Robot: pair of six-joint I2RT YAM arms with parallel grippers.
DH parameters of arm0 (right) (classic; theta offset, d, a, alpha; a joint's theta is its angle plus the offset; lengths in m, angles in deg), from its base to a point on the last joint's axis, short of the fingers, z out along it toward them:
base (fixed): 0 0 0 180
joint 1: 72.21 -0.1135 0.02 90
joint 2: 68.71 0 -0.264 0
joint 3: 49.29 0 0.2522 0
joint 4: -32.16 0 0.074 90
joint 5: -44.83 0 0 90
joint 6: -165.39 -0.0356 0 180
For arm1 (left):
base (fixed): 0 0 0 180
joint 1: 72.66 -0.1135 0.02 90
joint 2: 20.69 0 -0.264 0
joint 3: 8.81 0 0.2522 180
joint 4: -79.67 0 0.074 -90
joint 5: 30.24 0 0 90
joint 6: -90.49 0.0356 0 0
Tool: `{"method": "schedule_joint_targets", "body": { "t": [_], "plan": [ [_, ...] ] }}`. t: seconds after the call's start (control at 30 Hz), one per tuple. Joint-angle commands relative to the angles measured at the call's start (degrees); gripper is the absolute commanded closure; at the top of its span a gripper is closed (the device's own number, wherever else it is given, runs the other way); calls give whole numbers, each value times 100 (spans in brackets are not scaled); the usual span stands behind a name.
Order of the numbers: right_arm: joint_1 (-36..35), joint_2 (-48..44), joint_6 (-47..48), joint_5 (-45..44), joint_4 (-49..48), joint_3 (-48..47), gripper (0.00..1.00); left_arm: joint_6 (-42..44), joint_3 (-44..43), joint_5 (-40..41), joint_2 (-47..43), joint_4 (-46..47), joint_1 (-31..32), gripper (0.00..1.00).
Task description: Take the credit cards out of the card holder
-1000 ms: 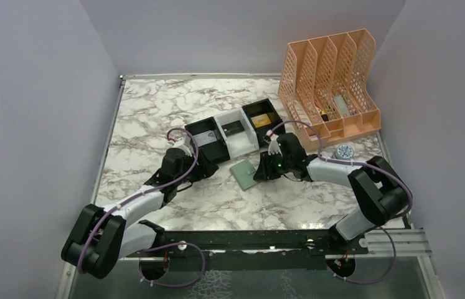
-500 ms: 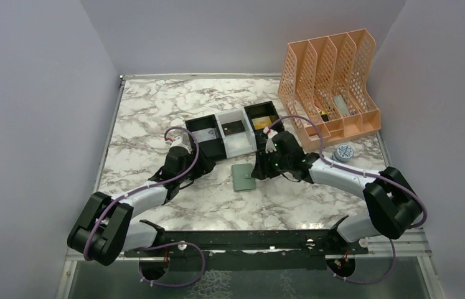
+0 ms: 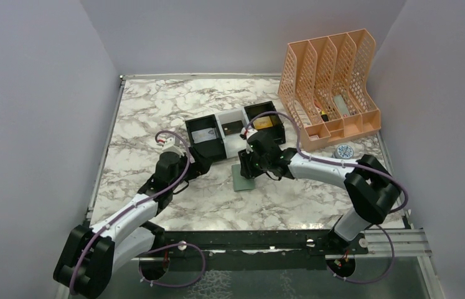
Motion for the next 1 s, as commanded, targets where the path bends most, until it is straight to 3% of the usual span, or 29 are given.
{"method": "schedule_joint_targets", "body": {
  "t": [0.0, 0.27, 0.5, 0.7, 0.97],
  "plan": [
    [-192, 333, 165, -579, 181, -311, 61, 292, -139, 277, -307, -572, 20, 18],
    [-344, 924, 134, -994, 405, -376, 64, 417, -197, -100, -461, -618, 20, 18],
    [-399, 761, -47, -1007, 129, 186, 71, 313, -76, -782, -380, -531, 157, 19],
    [-425, 288, -116, -871, -203, 549, 88, -76, 5, 129, 51, -443, 1432, 21],
    [-425, -60, -246, -828, -409, 816, 90, -497, -411, 1128, 1290, 106, 2571, 22]
  ]
}}
